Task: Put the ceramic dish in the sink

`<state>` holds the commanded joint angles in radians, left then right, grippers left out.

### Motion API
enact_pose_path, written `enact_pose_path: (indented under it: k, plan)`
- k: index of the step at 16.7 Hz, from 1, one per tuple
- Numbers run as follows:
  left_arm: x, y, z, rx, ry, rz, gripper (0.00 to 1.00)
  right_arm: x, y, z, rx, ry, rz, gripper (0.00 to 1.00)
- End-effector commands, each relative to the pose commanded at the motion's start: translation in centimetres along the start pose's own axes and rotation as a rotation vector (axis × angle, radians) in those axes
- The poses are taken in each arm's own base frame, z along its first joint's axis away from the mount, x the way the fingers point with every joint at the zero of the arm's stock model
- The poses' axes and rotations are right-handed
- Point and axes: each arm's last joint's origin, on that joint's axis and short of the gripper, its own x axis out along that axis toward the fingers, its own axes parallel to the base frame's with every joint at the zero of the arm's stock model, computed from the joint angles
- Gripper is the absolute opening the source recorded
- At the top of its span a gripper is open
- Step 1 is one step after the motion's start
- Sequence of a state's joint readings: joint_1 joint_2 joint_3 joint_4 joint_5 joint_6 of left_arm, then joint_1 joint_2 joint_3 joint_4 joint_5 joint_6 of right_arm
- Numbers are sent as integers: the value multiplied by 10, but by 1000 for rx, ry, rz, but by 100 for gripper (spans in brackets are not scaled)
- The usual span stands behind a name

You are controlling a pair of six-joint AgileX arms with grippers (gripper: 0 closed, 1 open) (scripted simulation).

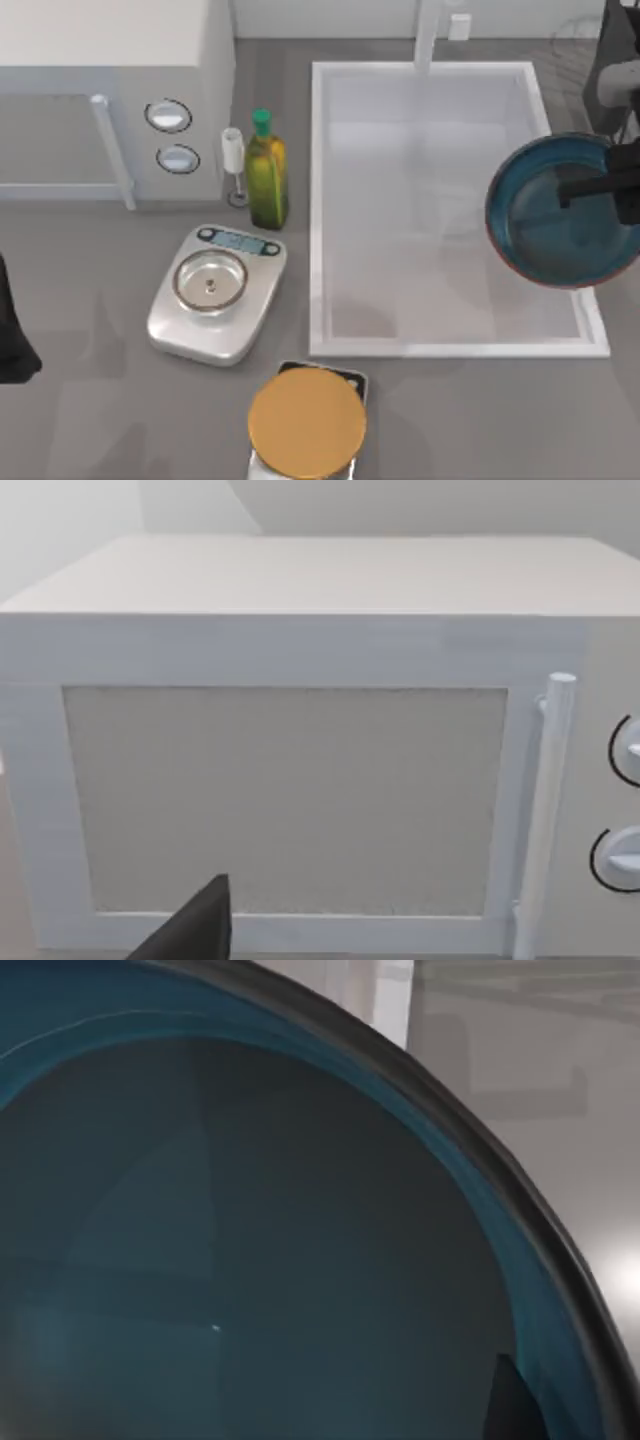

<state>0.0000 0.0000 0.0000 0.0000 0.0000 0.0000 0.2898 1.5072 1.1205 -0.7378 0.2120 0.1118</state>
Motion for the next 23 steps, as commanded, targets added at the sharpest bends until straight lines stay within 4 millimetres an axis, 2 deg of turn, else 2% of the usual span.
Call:
enact_pose_path:
  k: [3,6,9,13,18,23]
  plan:
    - [0,0,0,0,0,0,100,17,24,13,-17,-233,-43,0]
    - [0,0,0,0,0,0,100,24,47,20,1,-483,-73,0]
    - [0,0,0,0,0,0,100,22,68,19,48,-716,-82,0]
    - [0,0,0,0,0,0,100,14,90,7,126,-948,-63,0]
    - [0,0,0,0,0,0,100,9,105,-12,184,-1077,-27,0]
    - [0,0,0,0,0,0,100,8,106,-14,189,-1088,-22,0]
